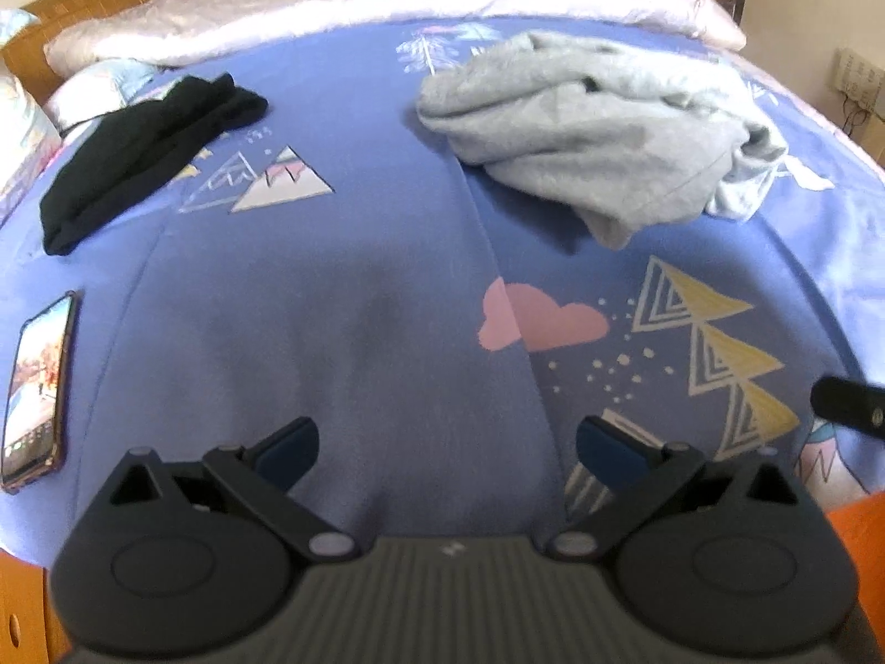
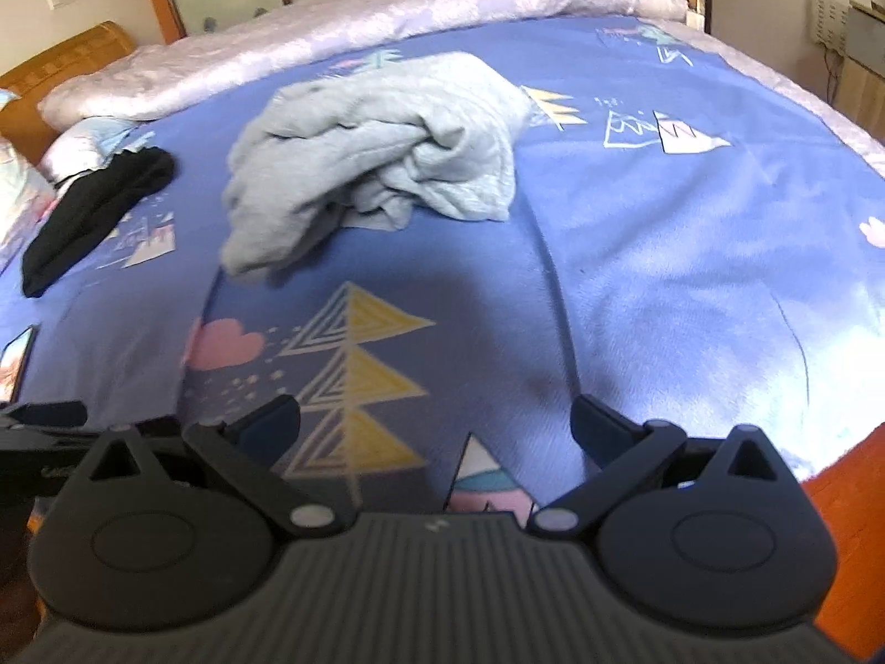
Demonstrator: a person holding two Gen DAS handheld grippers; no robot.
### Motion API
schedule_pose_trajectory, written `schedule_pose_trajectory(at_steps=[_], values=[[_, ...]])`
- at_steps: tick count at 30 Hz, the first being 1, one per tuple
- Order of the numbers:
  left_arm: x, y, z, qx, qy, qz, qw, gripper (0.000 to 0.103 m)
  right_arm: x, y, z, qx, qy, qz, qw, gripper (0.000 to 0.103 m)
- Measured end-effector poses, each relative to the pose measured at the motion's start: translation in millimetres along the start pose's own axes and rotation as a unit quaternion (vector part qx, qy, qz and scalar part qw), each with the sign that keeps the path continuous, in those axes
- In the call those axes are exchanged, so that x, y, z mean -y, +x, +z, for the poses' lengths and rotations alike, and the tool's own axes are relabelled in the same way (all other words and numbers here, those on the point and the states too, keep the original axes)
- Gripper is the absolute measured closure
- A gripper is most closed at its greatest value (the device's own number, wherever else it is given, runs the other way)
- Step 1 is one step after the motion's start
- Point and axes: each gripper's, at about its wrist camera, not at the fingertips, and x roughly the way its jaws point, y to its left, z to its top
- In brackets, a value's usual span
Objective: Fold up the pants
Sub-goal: 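Move both tools toward the crumpled grey sweatshirt on the bed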
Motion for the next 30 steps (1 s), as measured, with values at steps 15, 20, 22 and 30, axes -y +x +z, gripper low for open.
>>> schedule_pose_trajectory(at_steps=[15, 20, 22, 30], values=[[3, -19, 2, 0.040, 0.011, -0.003, 0.9991, 0.002, -6, -9, -1, 0.036, 0.005, 0.003, 0.999, 0.000], [3, -14, -1, 0.028, 0.007, -0.003, 0.9996, 0.006, -3, -6, -4, 0.028, 0.013, 0.006, 1.000, 0.006], [2, -14, -2, 0.027, 0.006, -0.001, 0.9996, 0.006, -2, -6, -4, 0.029, 0.013, 0.007, 0.999, 0.007], [2, -10, -4, 0.017, 0.007, 0.001, 0.9998, 0.005, -2, -6, -6, 0.030, 0.016, 0.009, 0.999, 0.010]])
